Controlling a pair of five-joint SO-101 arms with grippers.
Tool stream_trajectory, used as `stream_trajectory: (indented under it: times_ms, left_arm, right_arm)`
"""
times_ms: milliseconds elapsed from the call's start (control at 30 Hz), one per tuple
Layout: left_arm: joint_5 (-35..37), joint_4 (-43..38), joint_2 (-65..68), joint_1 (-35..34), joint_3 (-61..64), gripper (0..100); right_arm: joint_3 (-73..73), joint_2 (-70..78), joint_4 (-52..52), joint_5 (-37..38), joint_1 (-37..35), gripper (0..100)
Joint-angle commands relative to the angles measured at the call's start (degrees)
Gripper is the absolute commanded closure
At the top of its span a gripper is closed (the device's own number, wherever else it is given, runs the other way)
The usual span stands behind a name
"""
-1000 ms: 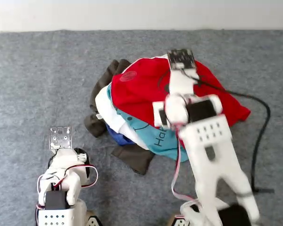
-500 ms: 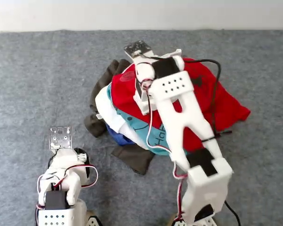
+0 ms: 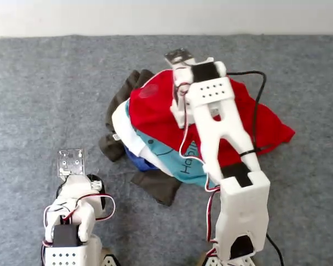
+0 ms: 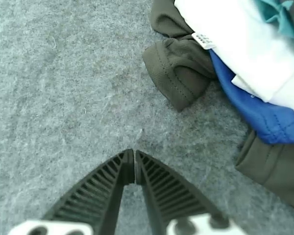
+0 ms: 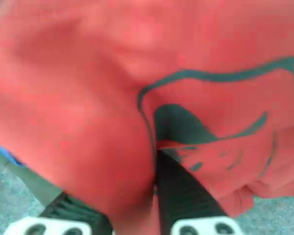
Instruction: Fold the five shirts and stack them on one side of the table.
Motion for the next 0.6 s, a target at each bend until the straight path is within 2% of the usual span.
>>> stream_trajectory:
  times_ms: [0,167,233,300,367,400,433,500,567]
  left_arm:
    - [0.4,-1.0,-0.2,-0.3,-1.2,98]
    - [0.3,-0.8,0.1,-1.9,-4.9,98]
    - [-2.1,-1.1,0.1,-3.4,-5.9,98]
    - [-11.4,-1.0,0.2,-5.3,-5.9,98]
    - [-25.7,-1.1,-0.1,-7.9,-5.9,98]
    - [-30.7,-1.7,0.0,-9.3,-6.2,98]
    - [-32.7,-2.1,0.1,-11.0,-6.6,98]
    - [-31.1,-3.0,0.1,-14.5,-8.4,98]
    - [-29.6,-3.4,0.3,-18.2,-10.9,98]
  right_arm:
    - [-2.7,-6.1,2.2,0.4,1.7,99.1]
    - [-2.8,-12.9,3.2,0.4,4.4,99.1]
    - [-2.8,-15.7,3.2,0.4,5.6,99.1]
    - [-2.8,-18.6,3.2,0.7,6.4,99.1]
    - [-2.8,-21.1,3.2,4.1,6.5,99.1]
    - [-2.8,-22.3,3.2,6.4,6.4,99.1]
    - [-2.8,-23.5,3.3,8.4,6.2,99.1]
    - [-2.8,-25.8,2.7,10.6,6.5,99.1]
    - [-2.9,-27.6,1.3,8.1,8.7,99.1]
